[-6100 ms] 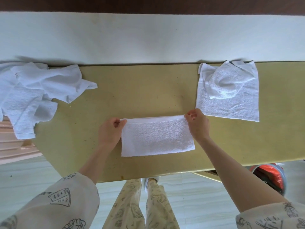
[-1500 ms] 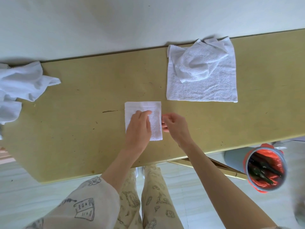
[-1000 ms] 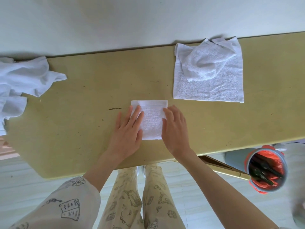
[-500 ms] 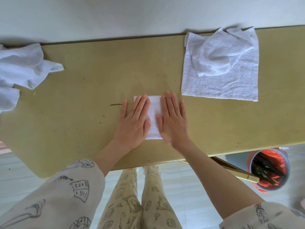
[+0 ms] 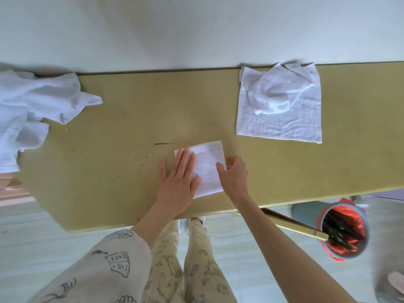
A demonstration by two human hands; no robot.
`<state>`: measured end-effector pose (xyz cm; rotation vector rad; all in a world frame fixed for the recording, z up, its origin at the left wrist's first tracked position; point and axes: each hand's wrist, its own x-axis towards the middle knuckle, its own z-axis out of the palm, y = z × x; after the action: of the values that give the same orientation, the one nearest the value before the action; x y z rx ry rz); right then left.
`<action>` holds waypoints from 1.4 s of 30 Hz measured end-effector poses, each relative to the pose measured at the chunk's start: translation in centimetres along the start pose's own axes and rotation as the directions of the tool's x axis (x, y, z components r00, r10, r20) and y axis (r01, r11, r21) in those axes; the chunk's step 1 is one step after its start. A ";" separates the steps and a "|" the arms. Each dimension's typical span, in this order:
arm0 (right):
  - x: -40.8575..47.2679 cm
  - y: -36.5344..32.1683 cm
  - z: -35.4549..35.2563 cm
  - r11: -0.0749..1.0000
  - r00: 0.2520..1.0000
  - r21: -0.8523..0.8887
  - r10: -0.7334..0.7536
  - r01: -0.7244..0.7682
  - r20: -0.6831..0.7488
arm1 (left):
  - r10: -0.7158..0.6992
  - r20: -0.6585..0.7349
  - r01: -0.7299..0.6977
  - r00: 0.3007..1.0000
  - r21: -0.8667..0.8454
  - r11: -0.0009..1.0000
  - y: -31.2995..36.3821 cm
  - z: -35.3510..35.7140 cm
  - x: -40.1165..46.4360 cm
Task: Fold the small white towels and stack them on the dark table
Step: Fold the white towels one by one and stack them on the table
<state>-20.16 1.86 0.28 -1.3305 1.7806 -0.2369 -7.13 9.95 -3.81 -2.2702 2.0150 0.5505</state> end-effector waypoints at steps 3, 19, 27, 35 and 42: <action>0.3 -0.7 0.6 0.994 0.998 -0.101 0.038 -0.034 0.046 | -0.015 0.050 0.015 0.999 0.001 1.000 0.0 -0.2 0.1; -3.5 -6.0 0.4 0.790 0.792 -0.328 -0.298 0.518 0.533 | -0.495 -0.090 0.336 0.864 -0.630 0.701 -0.9 -5.0 -8.0; -18.4 -12.9 5.1 0.294 0.347 -0.224 -0.483 0.929 0.804 | -0.902 -0.003 0.395 0.431 -0.898 0.192 -3.0 -8.2 -26.6; -43.4 -9.8 10.4 -0.110 -0.225 0.197 -0.434 0.974 0.872 | -0.993 0.100 0.313 -0.067 -0.943 -0.116 1.4 -6.2 -51.5; -66.8 2.8 12.9 -0.210 -0.545 0.504 -0.282 0.838 0.789 | -0.899 0.232 0.082 -0.372 -0.956 -0.281 10.5 1.0 -75.3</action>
<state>-9.73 64.05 25.90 -2.3722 -0.8007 0.2960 -23.83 80.22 19.80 -3.8758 -1.5570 -0.1289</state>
